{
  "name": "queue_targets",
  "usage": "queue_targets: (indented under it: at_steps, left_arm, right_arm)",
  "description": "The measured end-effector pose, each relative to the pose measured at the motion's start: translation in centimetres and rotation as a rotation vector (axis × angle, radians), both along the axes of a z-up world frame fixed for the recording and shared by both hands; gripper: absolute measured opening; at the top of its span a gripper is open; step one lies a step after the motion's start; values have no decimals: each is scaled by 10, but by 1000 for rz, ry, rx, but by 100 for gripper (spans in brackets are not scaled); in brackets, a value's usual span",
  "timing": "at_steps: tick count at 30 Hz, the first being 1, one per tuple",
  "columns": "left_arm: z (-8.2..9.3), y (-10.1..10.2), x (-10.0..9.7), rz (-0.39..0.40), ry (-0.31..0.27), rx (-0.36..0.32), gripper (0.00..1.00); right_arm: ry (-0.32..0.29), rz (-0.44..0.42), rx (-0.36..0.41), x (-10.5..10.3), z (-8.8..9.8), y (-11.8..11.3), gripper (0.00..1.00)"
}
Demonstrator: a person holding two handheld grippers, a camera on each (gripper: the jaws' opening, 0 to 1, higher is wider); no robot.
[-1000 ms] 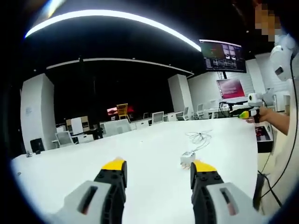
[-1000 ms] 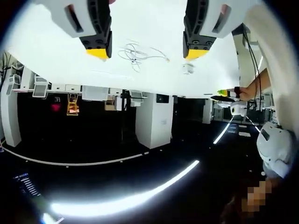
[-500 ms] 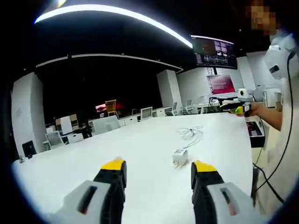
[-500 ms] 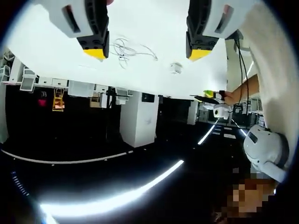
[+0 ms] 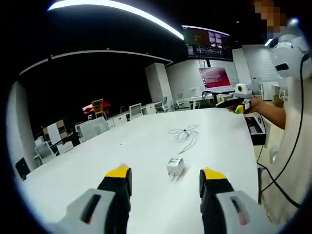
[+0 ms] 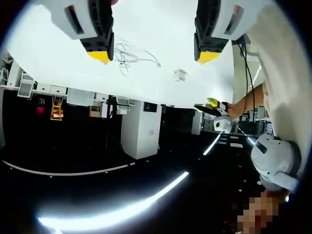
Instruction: Plug the desk Type‑C cable into the charger adapter.
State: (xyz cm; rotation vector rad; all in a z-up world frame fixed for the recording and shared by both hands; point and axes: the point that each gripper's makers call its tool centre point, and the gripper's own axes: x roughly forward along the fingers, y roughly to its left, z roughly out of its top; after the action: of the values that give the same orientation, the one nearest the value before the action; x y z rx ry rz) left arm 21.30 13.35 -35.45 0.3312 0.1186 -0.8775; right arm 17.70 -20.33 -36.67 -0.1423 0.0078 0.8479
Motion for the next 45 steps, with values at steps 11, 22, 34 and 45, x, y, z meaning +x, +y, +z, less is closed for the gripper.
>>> queue_targets:
  at_steps: [11,22,34,45]
  left_arm:
    - [5,-12,6,-34,0,43,56]
    - [-2,-23,9,-80,40,95,56]
    - [-3,-33,14,-108,45,129,55]
    - [-19,-47,27,-156,103,163,55]
  right_arm:
    - [-9,6,-19,-3,3,-2,67]
    - [10,20,-31,-4,-4,2,66]
    - [25,14,-34,-1,-7,1,66]
    - [19,15,-35,-5,-4,0,66]
